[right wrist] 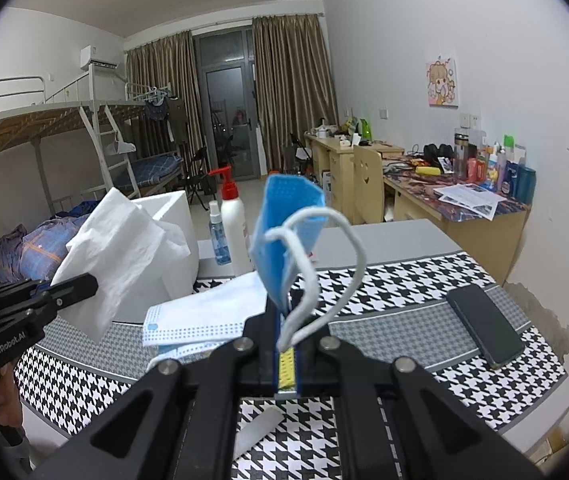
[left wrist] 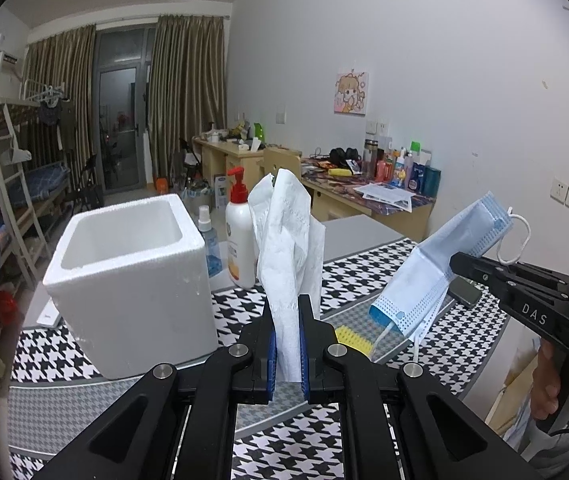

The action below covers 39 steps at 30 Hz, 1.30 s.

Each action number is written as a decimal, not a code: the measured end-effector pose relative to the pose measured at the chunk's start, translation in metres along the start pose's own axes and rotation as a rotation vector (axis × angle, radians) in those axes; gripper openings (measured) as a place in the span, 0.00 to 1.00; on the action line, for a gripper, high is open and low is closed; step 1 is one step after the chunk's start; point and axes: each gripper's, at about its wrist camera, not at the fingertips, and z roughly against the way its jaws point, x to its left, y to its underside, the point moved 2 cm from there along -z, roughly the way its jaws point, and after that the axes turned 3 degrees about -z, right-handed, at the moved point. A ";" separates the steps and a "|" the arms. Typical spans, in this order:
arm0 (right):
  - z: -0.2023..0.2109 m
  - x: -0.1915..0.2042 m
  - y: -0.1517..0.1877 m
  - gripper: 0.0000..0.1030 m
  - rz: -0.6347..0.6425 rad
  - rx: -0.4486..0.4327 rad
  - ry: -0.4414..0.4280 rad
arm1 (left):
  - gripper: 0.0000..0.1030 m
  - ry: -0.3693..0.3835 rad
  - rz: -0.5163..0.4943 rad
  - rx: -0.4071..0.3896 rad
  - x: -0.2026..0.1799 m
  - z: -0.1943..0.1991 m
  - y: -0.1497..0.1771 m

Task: Organize soft objects
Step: 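Lift the cloth and mask and carry both tools toward the white foam box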

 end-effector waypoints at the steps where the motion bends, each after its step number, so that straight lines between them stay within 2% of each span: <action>1: 0.000 0.000 -0.001 0.07 0.000 -0.003 0.000 | 0.09 -0.001 0.001 -0.002 0.001 0.000 -0.002; 39: -0.006 0.019 -0.046 0.07 0.028 -0.076 -0.039 | 0.09 -0.082 -0.021 -0.090 0.016 -0.005 -0.054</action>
